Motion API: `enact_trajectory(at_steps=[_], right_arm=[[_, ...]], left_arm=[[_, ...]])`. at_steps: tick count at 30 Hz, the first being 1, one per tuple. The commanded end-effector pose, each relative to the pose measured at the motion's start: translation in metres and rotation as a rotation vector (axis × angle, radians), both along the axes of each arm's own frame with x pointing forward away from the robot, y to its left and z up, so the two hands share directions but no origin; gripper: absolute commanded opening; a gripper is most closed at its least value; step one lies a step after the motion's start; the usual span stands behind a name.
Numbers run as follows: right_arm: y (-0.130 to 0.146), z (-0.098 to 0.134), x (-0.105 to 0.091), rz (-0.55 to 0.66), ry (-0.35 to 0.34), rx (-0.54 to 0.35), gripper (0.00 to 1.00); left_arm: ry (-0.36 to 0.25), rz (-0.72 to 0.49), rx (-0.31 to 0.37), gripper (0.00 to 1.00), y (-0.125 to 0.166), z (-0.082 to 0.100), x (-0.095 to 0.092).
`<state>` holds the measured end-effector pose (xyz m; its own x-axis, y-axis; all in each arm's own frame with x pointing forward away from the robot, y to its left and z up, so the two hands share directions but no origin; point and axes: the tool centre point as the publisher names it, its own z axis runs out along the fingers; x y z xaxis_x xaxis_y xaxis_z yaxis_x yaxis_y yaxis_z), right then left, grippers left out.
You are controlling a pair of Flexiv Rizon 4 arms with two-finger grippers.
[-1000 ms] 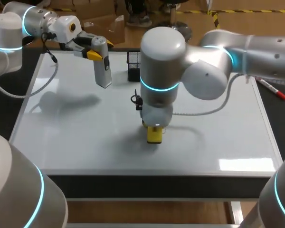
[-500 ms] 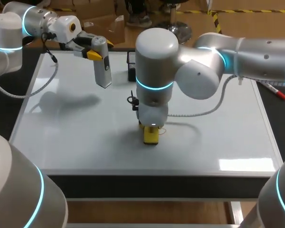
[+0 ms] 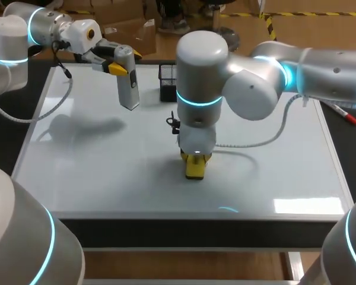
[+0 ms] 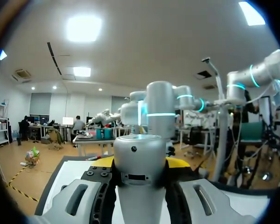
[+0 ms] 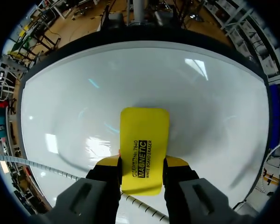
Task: Pick up the inspection probe, press it on each red-marked spot on the whiteboard one by one, put down the probe, pick up the eraser, and wipe off all the red marks.
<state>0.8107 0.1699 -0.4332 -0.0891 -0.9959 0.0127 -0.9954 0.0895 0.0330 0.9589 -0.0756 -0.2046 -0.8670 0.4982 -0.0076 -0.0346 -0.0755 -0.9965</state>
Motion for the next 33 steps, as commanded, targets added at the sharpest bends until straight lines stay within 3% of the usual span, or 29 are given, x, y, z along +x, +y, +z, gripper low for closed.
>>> enact_trajectory(at_steps=[1, 13, 28, 33], right_arm=[[-0.019, -0.008, -0.003, -0.015, -0.005, 0.001, 0.0], [-0.051, -0.001, -0.011, -0.068, -0.013, -0.042, 0.0], [-0.058, 0.046, -0.005, -0.016, -0.058, -0.077, 0.0], [-0.061, 0.057, 0.001, -0.02, -0.054, -0.039, 0.0]], left_arm=[[0.0, -0.003, 0.002, 0.0, 0.0, 0.001, 0.001], [0.0, -0.003, 0.002, 0.0, 0.0, 0.001, 0.001], [0.0, -0.003, 0.002, 0.0, 0.0, 0.001, 0.001], [0.0, -0.003, 0.002, 0.0, 0.0, 0.001, 0.001]])
